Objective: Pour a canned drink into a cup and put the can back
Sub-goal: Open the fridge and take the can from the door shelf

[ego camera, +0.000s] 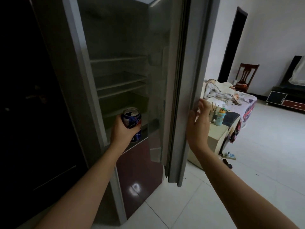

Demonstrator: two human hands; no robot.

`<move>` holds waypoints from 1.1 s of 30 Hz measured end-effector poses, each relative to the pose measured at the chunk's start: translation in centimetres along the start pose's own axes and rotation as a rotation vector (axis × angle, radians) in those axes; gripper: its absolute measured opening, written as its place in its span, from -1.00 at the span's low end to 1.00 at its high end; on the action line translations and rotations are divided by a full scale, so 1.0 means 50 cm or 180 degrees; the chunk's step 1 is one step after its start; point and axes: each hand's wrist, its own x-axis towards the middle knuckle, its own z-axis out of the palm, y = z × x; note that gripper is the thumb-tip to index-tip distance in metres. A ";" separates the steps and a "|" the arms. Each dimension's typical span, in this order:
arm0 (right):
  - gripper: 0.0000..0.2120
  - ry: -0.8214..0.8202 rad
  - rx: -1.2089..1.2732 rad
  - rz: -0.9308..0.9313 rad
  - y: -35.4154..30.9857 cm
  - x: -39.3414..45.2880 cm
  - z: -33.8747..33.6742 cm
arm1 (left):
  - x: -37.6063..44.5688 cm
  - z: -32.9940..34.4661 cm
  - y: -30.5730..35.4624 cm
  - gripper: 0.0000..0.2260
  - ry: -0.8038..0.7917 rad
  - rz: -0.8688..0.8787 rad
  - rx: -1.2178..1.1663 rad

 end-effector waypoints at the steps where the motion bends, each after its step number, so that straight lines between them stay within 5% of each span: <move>1: -0.58 -0.0046 0.0040 -0.0001 -0.007 -0.009 0.017 | 0.004 -0.020 -0.005 -0.38 0.0004 -0.0003 -0.0013; 18: -0.42 -0.0508 -0.0113 -0.0282 -0.145 -0.099 0.332 | 0.095 -0.326 -0.088 -0.41 0.0186 -0.0060 0.0201; 33: -0.36 -0.1033 -0.0403 -0.0555 -0.183 -0.089 0.531 | 0.174 -0.410 -0.136 -0.45 0.0271 -0.0053 -0.0050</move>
